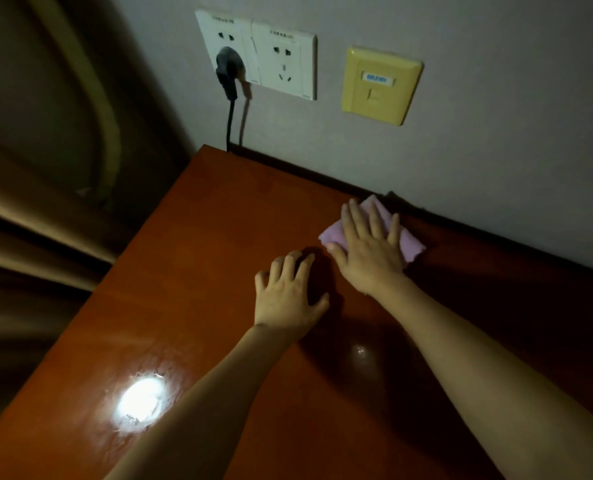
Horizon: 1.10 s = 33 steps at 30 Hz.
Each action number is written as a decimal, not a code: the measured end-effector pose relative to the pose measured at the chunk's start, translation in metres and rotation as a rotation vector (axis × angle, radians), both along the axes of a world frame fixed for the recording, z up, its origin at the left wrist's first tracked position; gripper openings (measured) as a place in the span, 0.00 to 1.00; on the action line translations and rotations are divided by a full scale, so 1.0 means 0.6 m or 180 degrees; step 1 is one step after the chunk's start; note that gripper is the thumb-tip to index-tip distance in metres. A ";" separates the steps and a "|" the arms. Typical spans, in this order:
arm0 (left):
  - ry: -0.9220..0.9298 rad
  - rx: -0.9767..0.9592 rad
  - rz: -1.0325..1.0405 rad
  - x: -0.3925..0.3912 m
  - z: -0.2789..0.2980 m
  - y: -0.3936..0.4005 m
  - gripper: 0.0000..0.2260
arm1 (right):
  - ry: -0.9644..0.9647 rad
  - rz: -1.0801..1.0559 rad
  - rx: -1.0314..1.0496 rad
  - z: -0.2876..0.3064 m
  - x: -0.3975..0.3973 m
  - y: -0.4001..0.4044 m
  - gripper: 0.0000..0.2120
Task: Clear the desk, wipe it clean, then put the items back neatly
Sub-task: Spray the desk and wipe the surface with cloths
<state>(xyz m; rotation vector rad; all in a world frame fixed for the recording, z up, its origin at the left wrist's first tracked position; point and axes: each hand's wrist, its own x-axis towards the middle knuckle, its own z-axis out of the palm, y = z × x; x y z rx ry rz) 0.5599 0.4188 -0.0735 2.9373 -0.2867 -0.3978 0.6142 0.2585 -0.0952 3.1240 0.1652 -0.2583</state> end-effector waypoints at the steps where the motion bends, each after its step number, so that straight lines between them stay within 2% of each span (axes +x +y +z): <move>1: 0.0026 0.0023 0.0015 -0.001 0.000 -0.001 0.32 | -0.0046 0.0166 0.0027 0.001 -0.018 -0.002 0.35; 4: 0.0080 0.0101 0.0044 0.000 0.005 -0.009 0.33 | -0.0042 0.0434 0.0114 -0.005 -0.076 -0.033 0.36; 10: 0.0096 0.0065 -0.0036 0.010 0.010 -0.039 0.33 | 0.0076 -0.0668 0.0064 0.004 -0.116 -0.148 0.47; 15: 0.0083 -0.0058 0.0087 0.002 0.000 -0.058 0.34 | 0.0150 -0.0801 -0.0088 0.018 -0.039 -0.124 0.39; 18: 0.0023 -0.0025 0.0026 -0.002 -0.002 -0.060 0.34 | 0.0086 -0.0695 -0.0006 0.015 -0.024 -0.083 0.39; 22: 0.0025 0.0048 -0.0040 -0.005 0.000 -0.060 0.33 | 0.0029 -0.0232 0.0053 0.006 -0.056 -0.049 0.39; 27: 0.0095 0.0143 -0.0104 -0.009 0.007 -0.064 0.34 | 0.0027 0.0262 0.0101 -0.008 -0.147 -0.091 0.39; 29: 0.0148 0.0125 -0.0085 -0.010 0.008 -0.064 0.34 | 0.0096 0.0027 0.0045 -0.012 -0.173 -0.130 0.40; 33: 0.0150 0.0038 -0.0073 -0.011 0.007 -0.066 0.34 | 0.0000 -0.0926 0.0083 -0.001 -0.149 -0.181 0.46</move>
